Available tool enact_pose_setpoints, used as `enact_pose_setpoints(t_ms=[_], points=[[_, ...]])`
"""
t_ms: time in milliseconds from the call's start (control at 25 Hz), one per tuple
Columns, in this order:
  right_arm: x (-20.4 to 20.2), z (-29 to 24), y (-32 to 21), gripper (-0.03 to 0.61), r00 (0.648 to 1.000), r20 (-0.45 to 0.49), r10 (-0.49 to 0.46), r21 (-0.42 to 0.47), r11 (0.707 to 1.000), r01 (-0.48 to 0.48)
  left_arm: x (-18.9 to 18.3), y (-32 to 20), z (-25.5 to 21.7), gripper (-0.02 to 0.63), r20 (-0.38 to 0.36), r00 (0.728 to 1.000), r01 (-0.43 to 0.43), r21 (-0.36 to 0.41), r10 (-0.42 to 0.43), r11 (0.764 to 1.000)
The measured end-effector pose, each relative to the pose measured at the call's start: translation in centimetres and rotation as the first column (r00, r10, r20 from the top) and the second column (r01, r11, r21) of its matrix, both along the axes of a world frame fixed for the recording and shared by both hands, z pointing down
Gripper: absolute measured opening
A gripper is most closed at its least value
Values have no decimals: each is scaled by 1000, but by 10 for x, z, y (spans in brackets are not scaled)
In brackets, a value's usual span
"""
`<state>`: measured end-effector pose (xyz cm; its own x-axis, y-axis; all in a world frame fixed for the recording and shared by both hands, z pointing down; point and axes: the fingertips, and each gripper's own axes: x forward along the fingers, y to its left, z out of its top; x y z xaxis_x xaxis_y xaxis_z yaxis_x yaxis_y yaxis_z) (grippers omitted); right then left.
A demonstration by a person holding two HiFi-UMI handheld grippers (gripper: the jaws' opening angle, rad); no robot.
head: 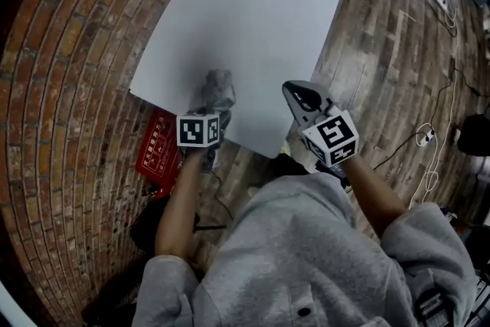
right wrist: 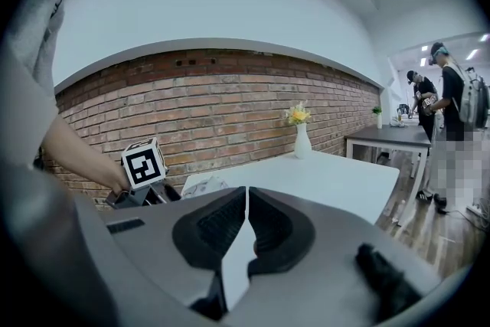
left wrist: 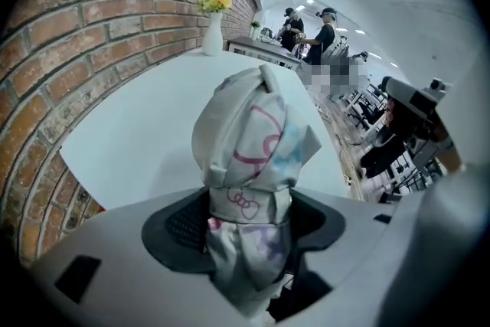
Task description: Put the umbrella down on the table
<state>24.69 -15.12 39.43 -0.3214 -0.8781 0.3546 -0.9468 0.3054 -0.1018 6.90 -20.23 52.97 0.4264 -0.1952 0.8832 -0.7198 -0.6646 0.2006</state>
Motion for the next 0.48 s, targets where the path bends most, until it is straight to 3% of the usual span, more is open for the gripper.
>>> enact_pose_setpoints(t_ms=[480], points=[[45,14,-28,29,999,39,34,-25,999,-33,70,-33,15,293,58,993,-97,-43,100,994]])
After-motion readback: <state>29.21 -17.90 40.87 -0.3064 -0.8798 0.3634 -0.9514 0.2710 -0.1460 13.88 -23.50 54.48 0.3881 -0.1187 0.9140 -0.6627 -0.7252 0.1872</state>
